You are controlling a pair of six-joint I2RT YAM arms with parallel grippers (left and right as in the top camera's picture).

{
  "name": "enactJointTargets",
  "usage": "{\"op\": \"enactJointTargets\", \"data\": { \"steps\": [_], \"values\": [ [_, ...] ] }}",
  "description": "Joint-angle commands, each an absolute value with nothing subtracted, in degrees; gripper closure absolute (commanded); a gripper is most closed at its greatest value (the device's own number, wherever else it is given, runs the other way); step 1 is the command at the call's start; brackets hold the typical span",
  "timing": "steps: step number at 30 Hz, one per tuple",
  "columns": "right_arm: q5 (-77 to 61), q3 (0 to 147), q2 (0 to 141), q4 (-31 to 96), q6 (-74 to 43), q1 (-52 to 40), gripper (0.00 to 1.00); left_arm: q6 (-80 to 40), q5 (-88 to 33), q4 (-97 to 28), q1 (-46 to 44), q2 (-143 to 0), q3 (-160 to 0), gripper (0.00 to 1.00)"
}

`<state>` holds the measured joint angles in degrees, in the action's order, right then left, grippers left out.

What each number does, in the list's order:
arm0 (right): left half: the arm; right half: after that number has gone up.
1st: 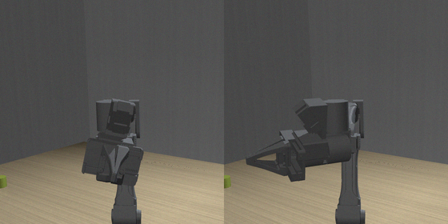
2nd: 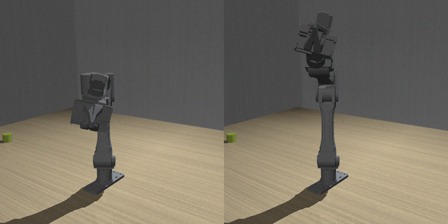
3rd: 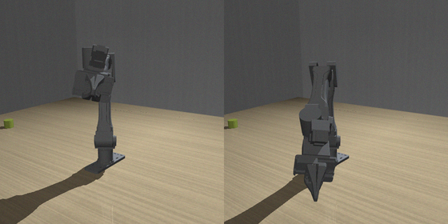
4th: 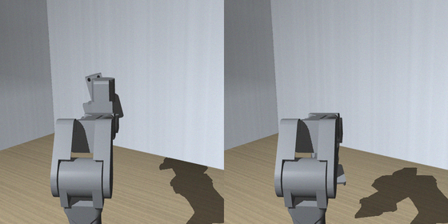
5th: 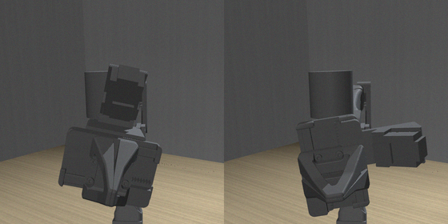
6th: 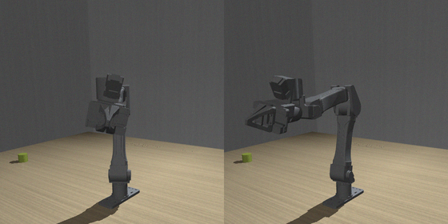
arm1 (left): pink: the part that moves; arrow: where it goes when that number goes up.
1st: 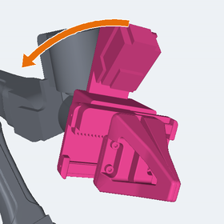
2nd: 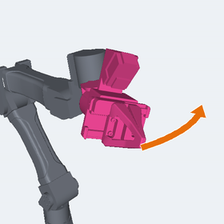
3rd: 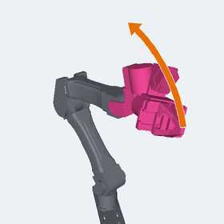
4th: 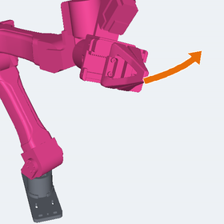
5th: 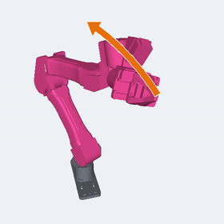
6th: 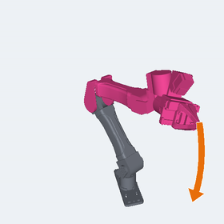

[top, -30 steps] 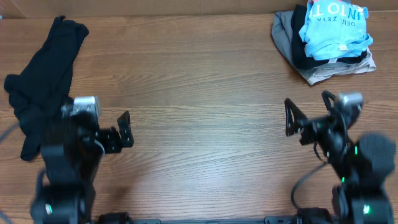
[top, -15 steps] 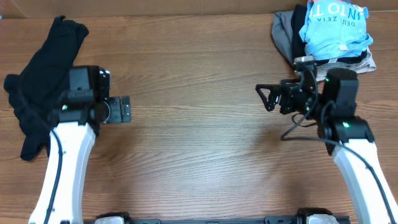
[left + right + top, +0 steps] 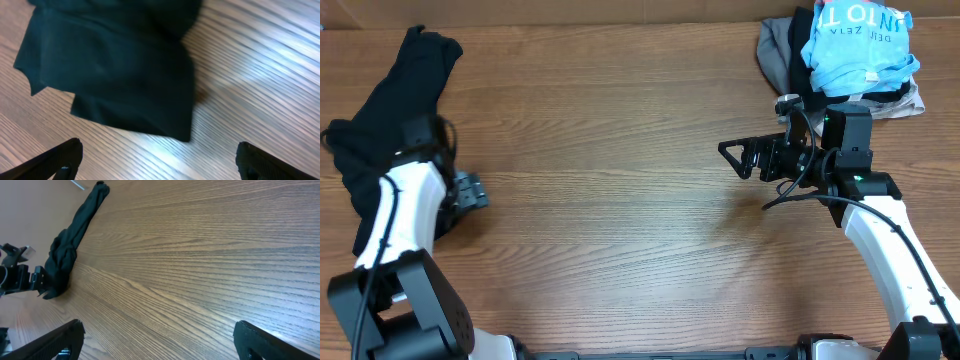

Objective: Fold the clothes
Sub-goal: 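Reach the left gripper to the black shirt and grasp its edge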

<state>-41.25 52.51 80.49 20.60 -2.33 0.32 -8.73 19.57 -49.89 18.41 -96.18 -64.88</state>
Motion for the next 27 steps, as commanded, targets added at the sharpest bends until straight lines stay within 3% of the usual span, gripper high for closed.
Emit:
{"op": "enactJointTargets", "data": {
  "steps": [1, 11, 14, 16, 18, 27],
  "values": [
    [-42.1, 53.7, 80.7, 20.4, -2.1, 0.0, 0.04, -11.0, 19.4, -48.2, 20.8, -98.3, -65.7, 0.0],
    [-42.0, 53.7, 80.7, 20.2, -2.1, 0.0, 0.07, -8.6, 18.6, -44.6, 21.4, -105.9, -65.7, 0.02],
    [-42.0, 53.7, 80.7, 20.2, -2.1, 0.0, 0.08, -8.6, 17.9, -44.3, 21.4, -107.5, -65.7, 0.27],
    [-42.0, 53.7, 80.7, 20.1, -2.1, 0.0, 0.1, -8.6, 17.9, -44.3, 21.3, -107.7, -65.7, 0.66],
    [-42.0, 53.7, 80.7, 20.0, -2.1, 0.0, 0.14, -8.6, 17.3, -44.3, 21.3, -107.7, -65.8, 0.96],
    [-42.1, 53.7, 80.7, 19.1, -2.1, 0.0, 0.23, -10.4, 1.5, -52.1, 17.9, -107.7, -75.5, 0.96]
  ]
}}
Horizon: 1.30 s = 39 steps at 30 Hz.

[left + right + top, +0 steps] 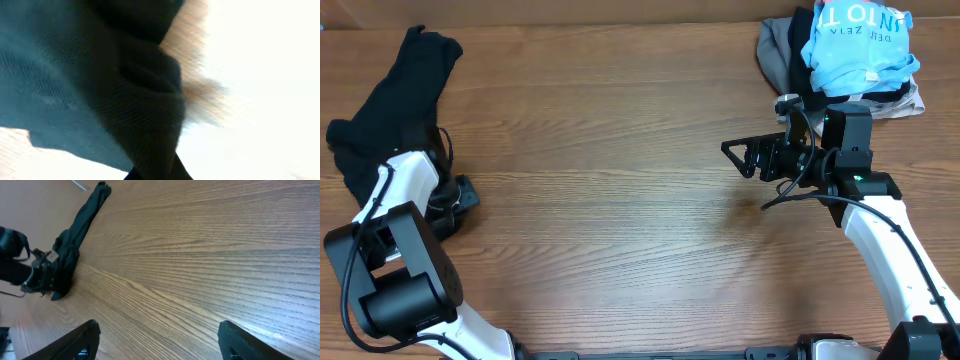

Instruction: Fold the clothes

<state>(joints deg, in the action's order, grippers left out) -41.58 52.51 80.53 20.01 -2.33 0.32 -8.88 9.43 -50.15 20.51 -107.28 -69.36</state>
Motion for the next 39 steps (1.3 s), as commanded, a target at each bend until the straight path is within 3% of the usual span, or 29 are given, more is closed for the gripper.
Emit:
{"op": "enactJointTargets", "data": {
  "steps": [1, 5, 16, 26, 39],
  "values": [
    [-42.1, 53.7, 80.7, 18.6, -2.1, 0.0, 0.24, -10.3, 0.5, -53.9, 16.8, -107.7, -77.8, 0.96],
    [-42.1, 53.7, 80.7, 16.8, -2.7, 0.1, 0.34, -10.3, -2.7, -60.5, 10.3, -107.7, -88.7, 0.96],
    [-43.2, 53.8, 80.7, 16.0, -7.7, 2.7, 0.36, -7.3, -8.8, -69.0, -6.3, -107.7, -119.6, 0.96],
    [-45.1, 53.8, 80.7, 15.2, -7.7, 1.4, 0.35, -7.3, -9.8, -75.4, -10.7, -107.5, -141.4, 0.96],
    [-38.5, 53.7, 81.2, 7.8, -7.6, -10.8, 0.3, -7.3, -23.5, -75.4, -12.0, -106.9, -148.7, 0.96]
  ]
}}
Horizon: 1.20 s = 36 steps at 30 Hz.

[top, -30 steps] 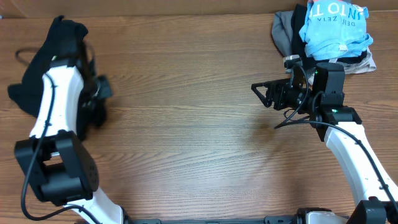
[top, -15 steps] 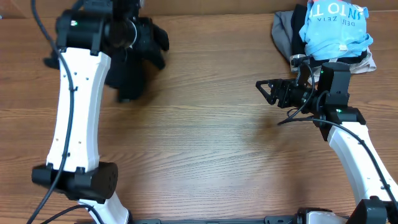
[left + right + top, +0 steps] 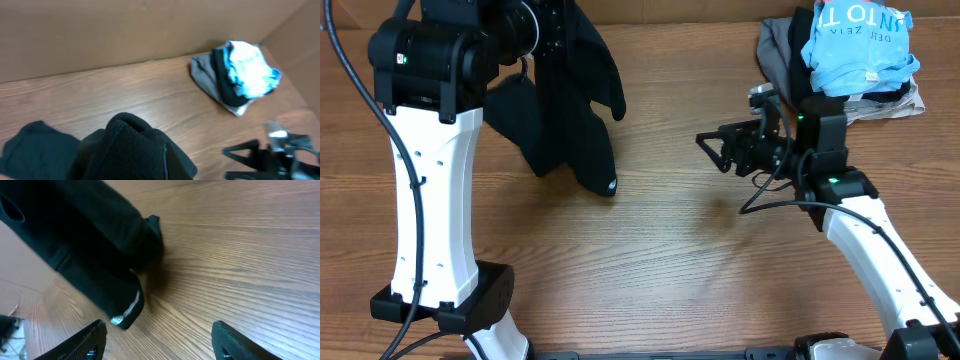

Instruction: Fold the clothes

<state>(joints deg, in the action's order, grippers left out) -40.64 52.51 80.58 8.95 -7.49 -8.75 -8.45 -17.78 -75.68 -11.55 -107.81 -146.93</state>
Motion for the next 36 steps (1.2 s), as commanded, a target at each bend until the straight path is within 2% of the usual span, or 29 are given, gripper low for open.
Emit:
{"op": "enactJointTargets", "data": {
  "steps": [1, 10, 16, 27, 29, 30, 31, 33, 34, 36],
  "values": [
    [-38.2, 53.7, 81.4, 7.1, -7.6, -11.9, 0.29, -7.3, -24.8, -75.4, -12.0, -106.8, -148.7, 0.96],
    [-30.0, 53.7, 88.6, -6.3, -9.5, -22.6, 0.28, -7.3, -29.1, -77.1, -12.4, -103.9, -148.7, 0.96],
    [-27.7, 53.7, 91.4, -17.0, -9.4, -24.4, 0.15, -7.3, -30.5, -81.1, -12.5, -100.6, -148.7, 0.96],
    [-29.5, 53.7, 92.5, -25.9, -9.4, -27.9, 0.16, -7.3, -33.3, -84.7, -12.5, -97.6, -148.7, 0.96],
    [-29.3, 53.7, 92.7, -26.6, -9.2, -29.2, 0.22, -7.3, -33.3, -85.2, -12.6, -97.6, -148.7, 0.96],
    [-28.9, 53.7, 92.7, -26.7, -9.2, -29.7, 0.29, -7.3, -33.3, -85.6, -12.6, -97.6, -148.7, 0.96],
    [-28.1, 53.7, 92.7, -26.7, -9.2, -30.0, 0.44, -7.3, -33.2, -85.9, -12.7, -97.6, -148.7, 0.96],
    [-27.4, 53.7, 92.7, -26.7, -9.3, -30.2, 0.84, -7.2, -32.4, -86.5, -12.8, -97.6, -148.7, 0.96],
    [-27.4, 53.7, 92.7, -26.7, -9.3, -30.1, 0.93, -7.0, -31.9, -86.8, -12.8, -97.6, -148.7, 0.96],
    [-27.5, 53.8, 92.4, -26.3, -11.3, -29.1, 0.96, -5.9, -30.5, -87.5, -12.8, -97.6, -148.7, 0.96]
  ]
}}
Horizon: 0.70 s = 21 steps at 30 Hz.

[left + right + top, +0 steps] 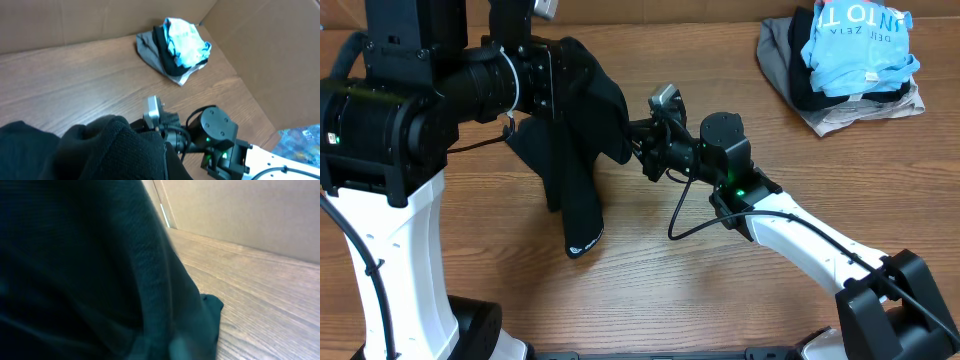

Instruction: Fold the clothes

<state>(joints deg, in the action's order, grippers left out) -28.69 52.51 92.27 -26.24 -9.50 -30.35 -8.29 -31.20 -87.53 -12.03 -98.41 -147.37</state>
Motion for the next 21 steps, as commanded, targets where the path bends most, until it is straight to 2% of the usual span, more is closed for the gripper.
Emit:
{"op": "enactJointTargets", "data": {
  "steps": [1, 6, 9, 14, 21],
  "values": [
    [-27.5, 53.7, 92.0, -25.9, -12.6, -28.5, 0.96, -5.7, -29.4, -87.8, -12.8, -97.6, -148.7, 0.96],
    [-28.5, 53.8, 86.8, -20.3, -14.0, -23.2, 0.96, -3.6, -22.0, -89.1, -12.7, -97.6, -148.7, 0.96],
    [-28.4, 55.4, 81.5, -11.3, -12.3, -19.7, 0.96, -1.7, -17.6, -89.1, -12.5, -97.6, -148.7, 0.96],
    [-21.7, 64.4, 74.3, 11.2, -4.0, -15.7, 0.96, -1.4, -8.8, -89.1, -10.6, -97.6, -148.7, 0.96],
    [-13.4, 85.3, 73.0, 40.7, 1.8, -15.2, 0.96, -1.2, -0.8, -88.7, -9.7, -96.6, -148.7, 0.96]
  ]
}}
